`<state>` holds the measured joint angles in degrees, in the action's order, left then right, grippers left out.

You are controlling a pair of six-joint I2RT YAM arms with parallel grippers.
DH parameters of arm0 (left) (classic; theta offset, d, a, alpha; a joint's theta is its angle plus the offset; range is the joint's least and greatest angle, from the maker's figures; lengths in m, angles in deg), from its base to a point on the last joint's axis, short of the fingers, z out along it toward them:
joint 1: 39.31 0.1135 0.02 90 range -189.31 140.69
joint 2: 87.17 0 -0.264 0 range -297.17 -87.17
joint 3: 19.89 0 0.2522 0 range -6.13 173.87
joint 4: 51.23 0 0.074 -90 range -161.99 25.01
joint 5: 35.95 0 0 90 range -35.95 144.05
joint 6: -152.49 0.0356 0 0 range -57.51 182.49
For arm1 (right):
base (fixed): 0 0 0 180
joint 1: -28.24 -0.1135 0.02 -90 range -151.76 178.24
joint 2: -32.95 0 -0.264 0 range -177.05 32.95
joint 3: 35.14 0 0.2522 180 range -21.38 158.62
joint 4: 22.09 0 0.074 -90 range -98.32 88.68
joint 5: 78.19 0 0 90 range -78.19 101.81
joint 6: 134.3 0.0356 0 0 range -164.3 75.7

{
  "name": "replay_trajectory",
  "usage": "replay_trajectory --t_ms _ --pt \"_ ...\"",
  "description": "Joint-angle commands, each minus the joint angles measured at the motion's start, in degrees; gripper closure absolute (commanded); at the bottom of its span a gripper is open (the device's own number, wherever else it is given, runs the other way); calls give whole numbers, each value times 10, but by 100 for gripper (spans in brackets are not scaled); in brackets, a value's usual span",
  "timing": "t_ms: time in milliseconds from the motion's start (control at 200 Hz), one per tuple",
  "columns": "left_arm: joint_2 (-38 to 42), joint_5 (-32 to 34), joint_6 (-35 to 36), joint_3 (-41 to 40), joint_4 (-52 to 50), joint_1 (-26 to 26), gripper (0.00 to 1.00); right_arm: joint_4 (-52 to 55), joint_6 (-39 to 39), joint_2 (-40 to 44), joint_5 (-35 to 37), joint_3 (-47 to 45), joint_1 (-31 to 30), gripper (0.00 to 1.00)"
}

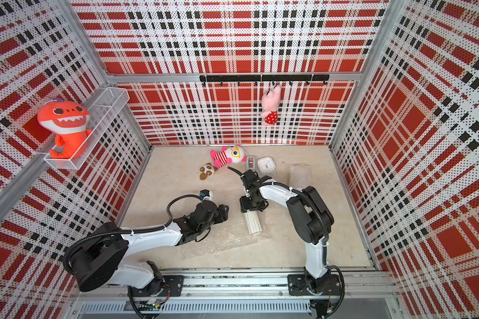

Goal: Wrap vases in bubble wrap
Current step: Place the vase in bubble wrap.

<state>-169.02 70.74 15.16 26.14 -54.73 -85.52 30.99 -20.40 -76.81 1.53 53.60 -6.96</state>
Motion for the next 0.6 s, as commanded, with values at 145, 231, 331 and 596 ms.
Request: replay_trajectory --t_ms 145,231,331,596 --pt "15 -10 4 19 -14 -4 29 -22 -12 80 7 -11 11 18" --pt "22 -17 2 25 -21 -6 27 -26 -17 116 -4 -29 11 15" --pt "25 -33 -7 34 -22 -11 25 -42 -21 169 -13 -76 24 16" --pt "-51 -70 -39 115 10 -69 14 -114 -23 241 -92 -218 107 27"
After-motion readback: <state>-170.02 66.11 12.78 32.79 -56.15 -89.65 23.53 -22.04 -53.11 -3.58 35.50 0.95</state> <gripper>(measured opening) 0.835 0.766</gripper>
